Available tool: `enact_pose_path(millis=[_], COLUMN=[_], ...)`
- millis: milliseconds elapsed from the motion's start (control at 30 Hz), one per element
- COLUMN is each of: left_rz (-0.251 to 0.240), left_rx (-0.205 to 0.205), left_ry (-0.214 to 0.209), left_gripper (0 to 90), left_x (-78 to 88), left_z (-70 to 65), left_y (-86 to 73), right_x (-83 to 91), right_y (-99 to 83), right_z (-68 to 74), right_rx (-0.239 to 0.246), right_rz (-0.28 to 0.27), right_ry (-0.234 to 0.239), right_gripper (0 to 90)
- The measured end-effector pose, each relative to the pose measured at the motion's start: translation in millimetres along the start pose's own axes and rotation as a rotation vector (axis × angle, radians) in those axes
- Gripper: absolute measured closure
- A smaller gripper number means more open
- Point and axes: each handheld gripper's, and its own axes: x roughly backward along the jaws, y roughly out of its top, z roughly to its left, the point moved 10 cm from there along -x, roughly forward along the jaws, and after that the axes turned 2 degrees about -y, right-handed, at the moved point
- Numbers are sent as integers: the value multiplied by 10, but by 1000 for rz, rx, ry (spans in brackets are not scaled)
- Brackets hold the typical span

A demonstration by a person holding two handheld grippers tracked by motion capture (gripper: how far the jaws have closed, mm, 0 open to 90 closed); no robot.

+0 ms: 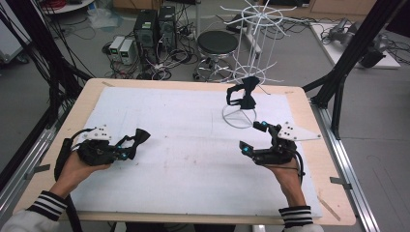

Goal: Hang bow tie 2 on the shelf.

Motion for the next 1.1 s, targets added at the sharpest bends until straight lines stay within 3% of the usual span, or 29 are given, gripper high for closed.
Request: enact_pose_path(millis=[300, 1100], left_rz=[-70, -246], left_rx=[-52, -169], left_ry=[-34, -181], left_gripper=[829, 829], left_x=[-41, -271], left_z=[-138, -583], left_y=[225, 772], right_x=[-50, -263], right_y=[3, 145], right_z=[59, 284], right_rx=[10, 31], right_rz=[16, 60], right_ry=[25, 113], right_gripper=[105, 107])
